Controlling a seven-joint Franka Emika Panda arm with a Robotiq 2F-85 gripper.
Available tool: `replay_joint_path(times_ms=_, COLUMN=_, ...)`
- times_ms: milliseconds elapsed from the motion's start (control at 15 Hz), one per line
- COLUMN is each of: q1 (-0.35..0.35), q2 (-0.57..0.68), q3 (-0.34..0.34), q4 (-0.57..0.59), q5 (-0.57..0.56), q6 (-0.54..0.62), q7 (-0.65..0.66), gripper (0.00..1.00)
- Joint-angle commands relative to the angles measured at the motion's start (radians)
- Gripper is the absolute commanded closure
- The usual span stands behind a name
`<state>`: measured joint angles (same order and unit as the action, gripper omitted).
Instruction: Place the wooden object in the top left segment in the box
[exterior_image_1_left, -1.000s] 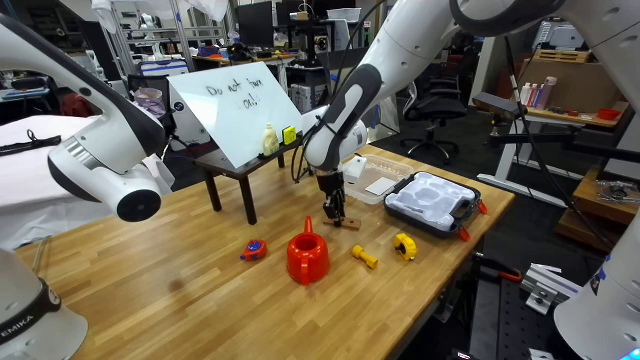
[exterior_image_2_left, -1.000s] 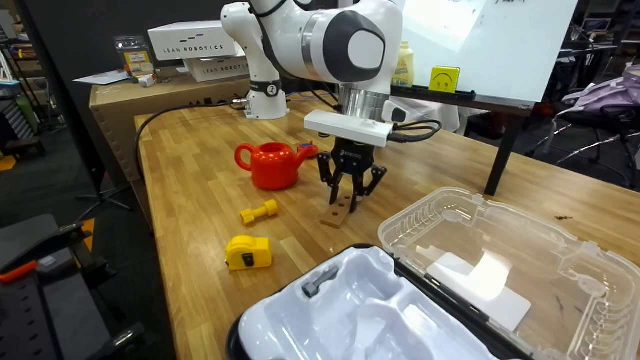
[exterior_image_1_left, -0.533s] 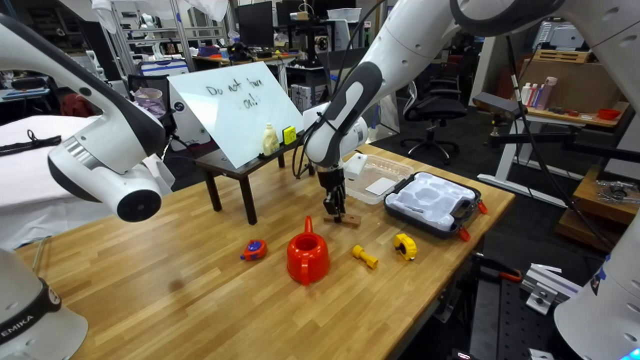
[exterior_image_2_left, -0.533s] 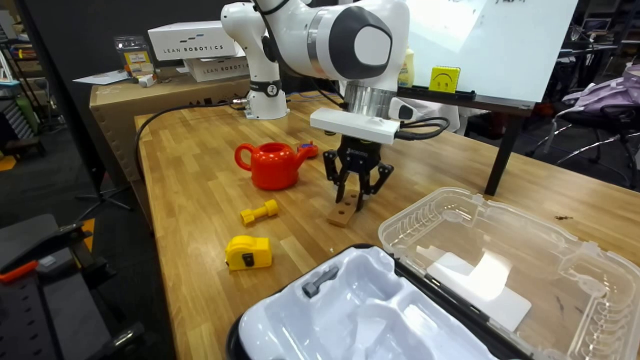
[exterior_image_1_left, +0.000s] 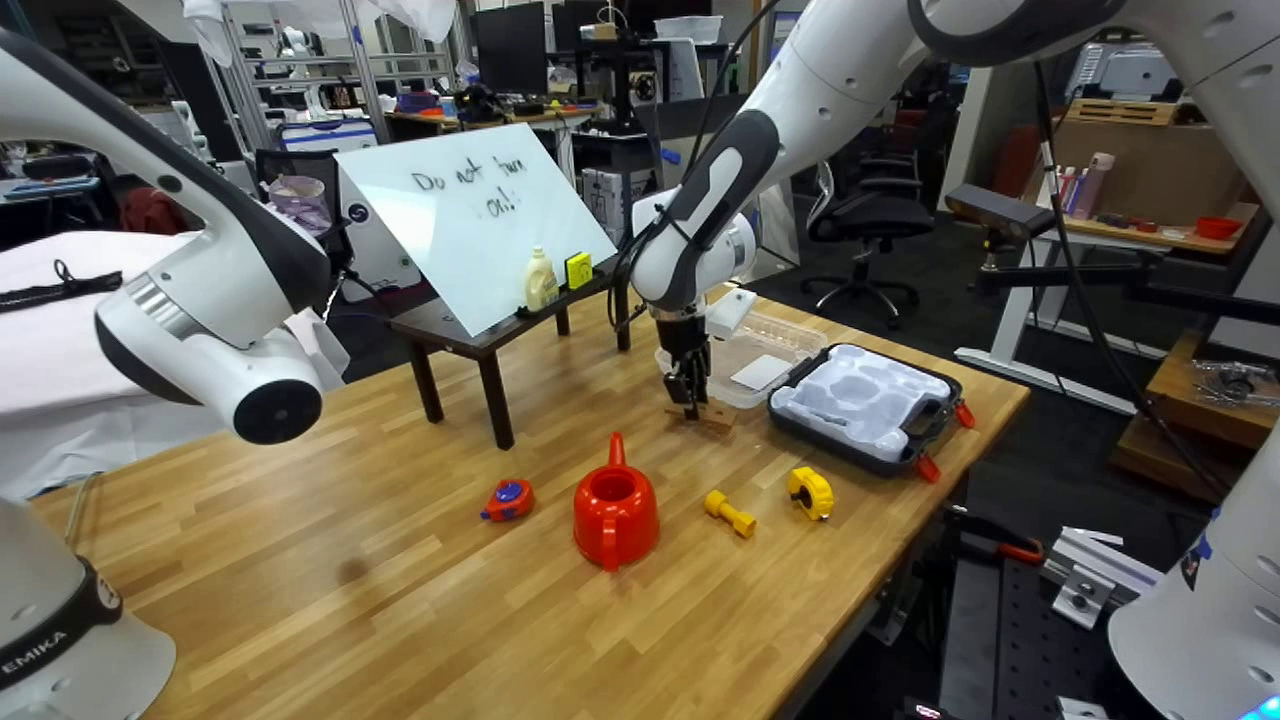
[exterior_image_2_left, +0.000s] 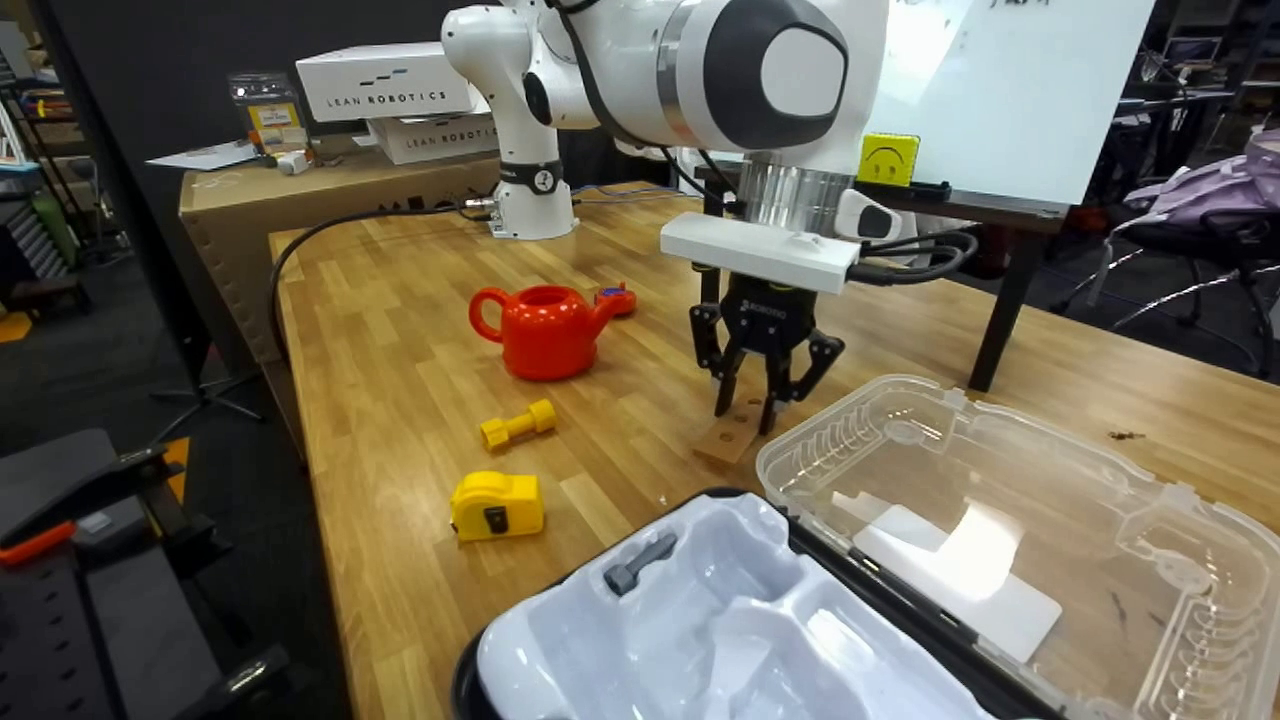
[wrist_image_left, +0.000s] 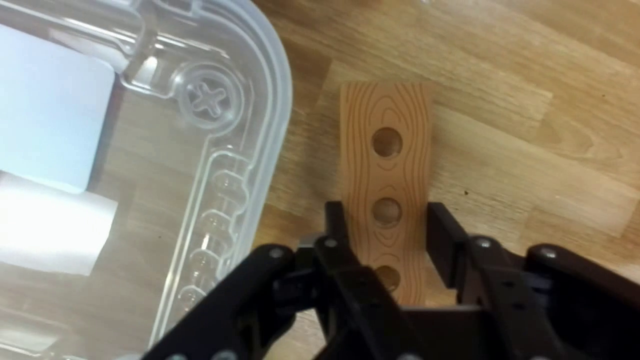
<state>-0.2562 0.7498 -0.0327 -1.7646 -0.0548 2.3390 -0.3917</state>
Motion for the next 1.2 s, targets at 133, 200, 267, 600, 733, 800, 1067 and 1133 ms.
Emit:
replay_joint_path(times_ms=133, q1=-0.016, q2=-0.046, q3=0.017, q4=-0.013, q5=0.030, q6=-0.029, q7=-0.005, gripper=0.82)
replay_joint_path(times_ms=200, q1=-0.012, q2=-0.052, q3=0.021, q4=-0.016, q5=0.030, q6=-0.027, q7=-0.006, gripper=0.82)
replay_joint_path(times_ms=267, q1=-0.010, q2=-0.058, q3=0.027, q4=-0.019, q5=0.033, q6=-0.026, q7=-0.005, gripper=0.82)
replay_joint_path(times_ms=600, q1=-0.004, q2=-0.088, q3=0.017, q4=-0.032, q5=0.032, q6=-0.020, q7=0.030, gripper=0.82)
replay_joint_path(times_ms=733, q1=-0.006, q2=-0.104, q3=0.003, q4=-0.046, q5=0.027, q6=-0.014, q7=0.040, gripper=0.82)
replay_joint_path(times_ms=800, q1=-0.002, q2=-0.109, q3=-0.010, q4=-0.053, q5=0.019, q6=-0.007, q7=0.054, gripper=0.82)
replay_joint_path(times_ms=1067, q1=0.009, q2=-0.134, q3=-0.080, q4=-0.091, q5=-0.002, q6=0.019, q7=0.161, gripper=0.82)
replay_joint_path(times_ms=1133, q1=0.007, q2=-0.138, q3=-0.093, q4=-0.097, q5=-0.001, q6=0.017, q7=0.181, gripper=0.82)
